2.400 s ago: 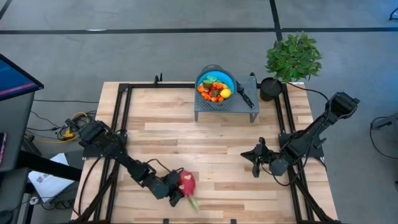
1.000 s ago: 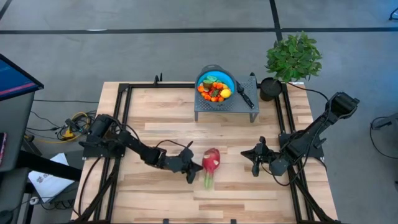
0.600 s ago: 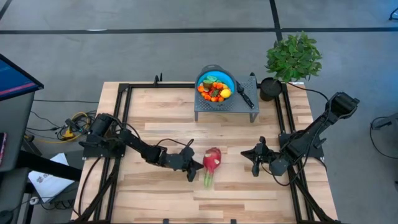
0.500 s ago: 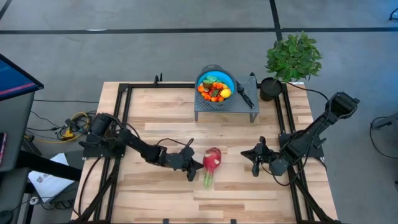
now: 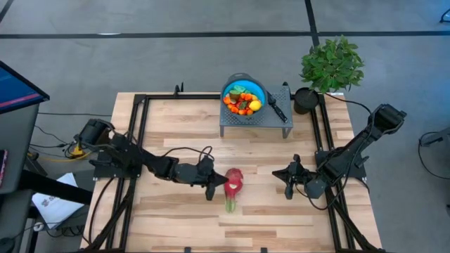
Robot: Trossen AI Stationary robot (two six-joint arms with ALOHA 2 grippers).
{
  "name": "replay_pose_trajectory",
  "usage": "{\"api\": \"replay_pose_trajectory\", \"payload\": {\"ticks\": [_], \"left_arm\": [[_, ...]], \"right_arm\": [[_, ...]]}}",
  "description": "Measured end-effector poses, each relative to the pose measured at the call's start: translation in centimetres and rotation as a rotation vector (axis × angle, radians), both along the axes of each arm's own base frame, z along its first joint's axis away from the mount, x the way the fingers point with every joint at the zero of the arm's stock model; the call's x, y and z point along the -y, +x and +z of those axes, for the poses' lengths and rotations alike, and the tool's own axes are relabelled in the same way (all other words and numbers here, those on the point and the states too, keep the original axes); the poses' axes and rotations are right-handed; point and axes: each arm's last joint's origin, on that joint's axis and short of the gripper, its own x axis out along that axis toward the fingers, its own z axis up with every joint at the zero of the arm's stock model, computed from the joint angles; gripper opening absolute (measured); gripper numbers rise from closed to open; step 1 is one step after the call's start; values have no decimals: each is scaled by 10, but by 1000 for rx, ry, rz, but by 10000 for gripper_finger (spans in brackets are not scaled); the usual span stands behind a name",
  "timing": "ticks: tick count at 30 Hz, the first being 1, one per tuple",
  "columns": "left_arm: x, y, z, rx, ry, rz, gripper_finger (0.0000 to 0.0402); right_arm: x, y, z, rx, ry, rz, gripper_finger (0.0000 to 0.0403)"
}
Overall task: Pick & Place Fruit
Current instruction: Put the dragonfruit into the strainer bowl
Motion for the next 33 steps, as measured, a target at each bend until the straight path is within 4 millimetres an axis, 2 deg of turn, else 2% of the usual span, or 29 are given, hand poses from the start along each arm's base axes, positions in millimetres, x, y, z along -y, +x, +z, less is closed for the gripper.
{"api": "replay_pose_trajectory", "payload": {"ticks": [14, 21, 26, 29, 33], "left_arm": [[-2, -1, 6, 24, 11, 8, 3], [-13, 2, 7, 31, 6, 52, 3], [-20, 6, 13, 111, -123, 168, 5], [-10, 7, 23, 152, -124, 200, 2], [15, 10, 49, 229, -96, 196, 1]], "right_arm": [[0, 0, 0, -3, 2, 5, 0], [0, 0, 0, -6, 5, 9, 0], [0, 0, 0, -6, 6, 11, 0], [0, 0, 0, -6, 12, 10, 0], [-1, 0, 0, -1, 47, 2, 0]]}}
